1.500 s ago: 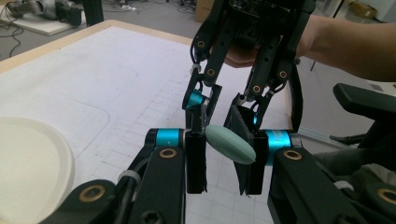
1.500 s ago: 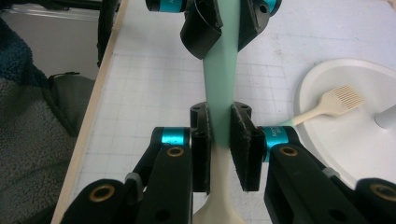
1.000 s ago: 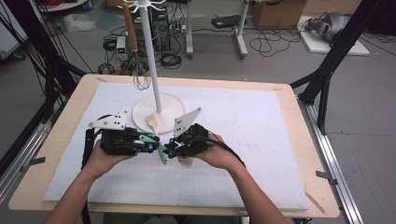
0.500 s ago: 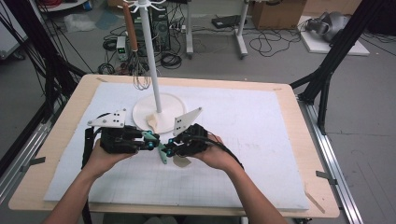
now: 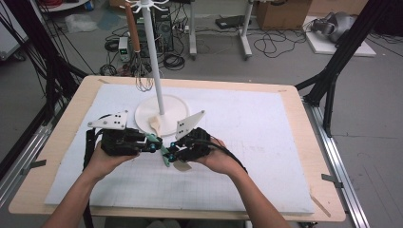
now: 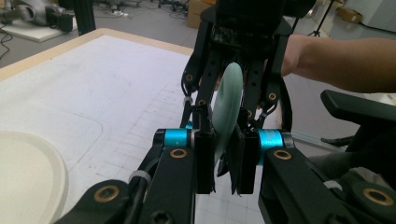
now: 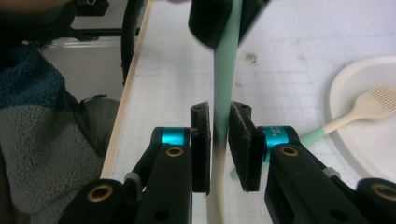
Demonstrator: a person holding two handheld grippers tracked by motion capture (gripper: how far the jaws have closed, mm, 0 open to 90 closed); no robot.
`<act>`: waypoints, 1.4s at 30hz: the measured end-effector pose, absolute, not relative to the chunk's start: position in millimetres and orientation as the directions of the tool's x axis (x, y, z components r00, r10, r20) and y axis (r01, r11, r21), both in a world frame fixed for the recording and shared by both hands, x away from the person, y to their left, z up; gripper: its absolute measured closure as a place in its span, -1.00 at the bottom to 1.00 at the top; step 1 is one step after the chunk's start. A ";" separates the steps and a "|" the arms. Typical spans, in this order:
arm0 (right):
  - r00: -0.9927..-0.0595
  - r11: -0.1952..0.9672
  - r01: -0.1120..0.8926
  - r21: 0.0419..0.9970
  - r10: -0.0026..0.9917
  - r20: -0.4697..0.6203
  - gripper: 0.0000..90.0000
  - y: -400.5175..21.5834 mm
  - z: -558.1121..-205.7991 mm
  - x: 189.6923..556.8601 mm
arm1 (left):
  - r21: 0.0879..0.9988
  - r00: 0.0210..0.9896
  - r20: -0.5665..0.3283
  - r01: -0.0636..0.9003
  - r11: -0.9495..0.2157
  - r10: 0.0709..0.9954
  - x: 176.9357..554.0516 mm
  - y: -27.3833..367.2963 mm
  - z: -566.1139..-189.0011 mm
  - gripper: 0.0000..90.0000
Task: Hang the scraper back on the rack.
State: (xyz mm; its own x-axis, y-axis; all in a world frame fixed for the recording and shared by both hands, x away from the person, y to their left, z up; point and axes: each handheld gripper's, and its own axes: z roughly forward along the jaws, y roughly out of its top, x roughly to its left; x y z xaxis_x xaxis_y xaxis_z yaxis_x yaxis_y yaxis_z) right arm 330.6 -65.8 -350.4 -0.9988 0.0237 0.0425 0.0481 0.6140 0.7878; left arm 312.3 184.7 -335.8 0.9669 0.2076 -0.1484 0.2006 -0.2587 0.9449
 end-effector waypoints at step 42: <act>-0.994 0.547 0.104 0.831 0.047 0.094 0.87 -57.5 -352.7 335.9 | 0.956 0.953 -0.185 0.232 -0.180 0.241 315.1 189.9 -331.9 0.81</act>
